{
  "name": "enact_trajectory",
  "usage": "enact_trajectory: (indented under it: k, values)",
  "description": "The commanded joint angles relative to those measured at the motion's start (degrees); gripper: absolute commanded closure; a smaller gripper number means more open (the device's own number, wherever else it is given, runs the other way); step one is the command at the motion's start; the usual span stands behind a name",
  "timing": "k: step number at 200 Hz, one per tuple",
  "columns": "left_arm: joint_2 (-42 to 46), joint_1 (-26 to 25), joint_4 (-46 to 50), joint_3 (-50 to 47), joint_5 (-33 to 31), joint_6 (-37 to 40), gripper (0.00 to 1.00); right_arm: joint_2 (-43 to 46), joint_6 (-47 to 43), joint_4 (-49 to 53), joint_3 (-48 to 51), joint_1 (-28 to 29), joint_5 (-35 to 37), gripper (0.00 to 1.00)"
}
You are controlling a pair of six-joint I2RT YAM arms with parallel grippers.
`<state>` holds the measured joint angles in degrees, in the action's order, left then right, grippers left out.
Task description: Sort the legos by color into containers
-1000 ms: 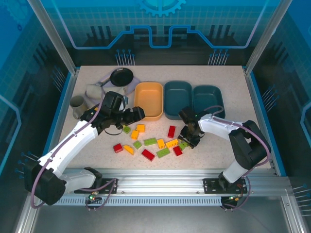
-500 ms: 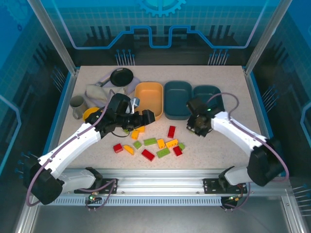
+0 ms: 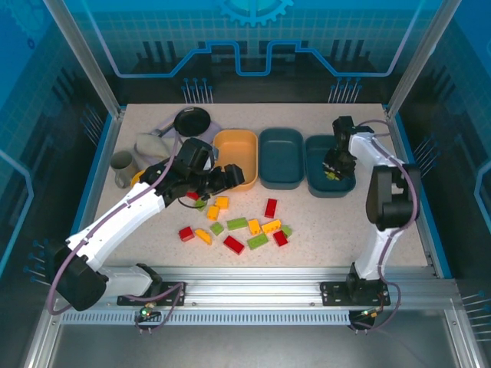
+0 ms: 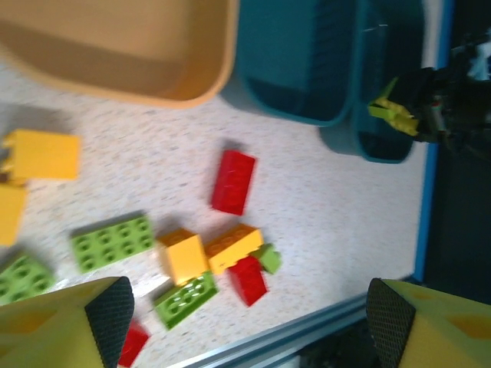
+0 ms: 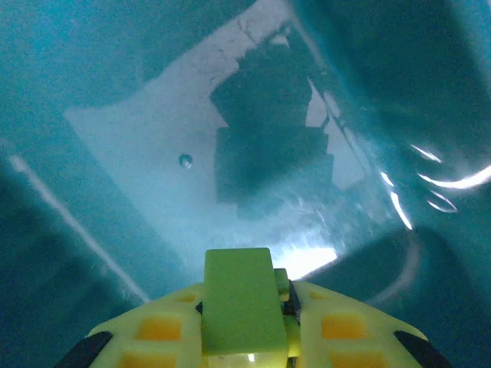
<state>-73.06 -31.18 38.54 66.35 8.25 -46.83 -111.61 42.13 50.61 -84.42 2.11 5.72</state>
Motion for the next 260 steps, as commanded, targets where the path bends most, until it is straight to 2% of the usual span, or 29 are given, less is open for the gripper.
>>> enact_trajectory:
  k: [1, 20, 38, 71, 88, 110, 145, 165, 184, 214, 249, 260]
  values:
    - [1.4, 3.1, 9.7, -0.6, -5.3, -3.8, 0.18, -3.0, -2.9, 3.5, -3.8, -0.8, -2.4, 0.73]
    - [1.4, 8.8, 13.3, -2.7, -4.4, -5.7, 0.18, -4.4, -3.7, 4.6, -5.5, -0.8, -2.8, 0.57]
    - [0.7, 14.4, 13.0, -4.1, -3.7, -5.9, 0.18, -2.1, -4.9, 4.6, -6.2, -0.4, -3.8, 0.47]
    - [-6.8, 21.7, 9.9, -4.1, -4.5, -9.9, 0.18, 10.4, -7.8, 0.5, -3.3, 3.7, -3.1, 0.40]
    - [-12.8, 23.5, 8.4, -2.0, -5.3, -12.1, 0.18, 20.0, -10.9, -8.2, 2.8, 9.3, -6.4, 0.37]
    - [-20.7, 24.3, 6.6, 1.7, -5.0, -13.9, 0.17, 29.5, -15.9, -16.0, 9.6, 20.3, -8.9, 0.34]
    - [-29.7, 24.6, 5.8, 5.7, -6.1, -15.7, 0.17, 35.9, -13.3, -18.3, 16.4, 32.1, -11.6, 0.33]
    - [-32.4, 25.0, 4.3, 6.1, -6.8, -16.2, 0.18, 38.7, -10.9, -18.1, 19.3, 36.4, -10.9, 0.33]
    - [-35.6, 25.3, 4.5, 7.1, -6.8, -15.9, 0.26, 40.8, -8.7, -17.0, 21.5, 38.7, -9.9, 0.33]
    - [-37.8, 25.2, 3.9, 6.0, -6.8, -16.6, 0.43, 43.5, -7.1, -15.5, 23.8, 39.2, -8.7, 0.33]
    - [-36.2, 24.8, 2.1, 4.2, -7.9, -16.8, 0.62, 43.8, -7.1, -14.9, 24.1, 39.1, -8.1, 0.34]
    - [-34.0, 24.4, 2.5, 4.2, -9.5, -16.7, 0.64, 43.8, -7.1, -15.2, 24.4, 39.1, -8.0, 0.34]
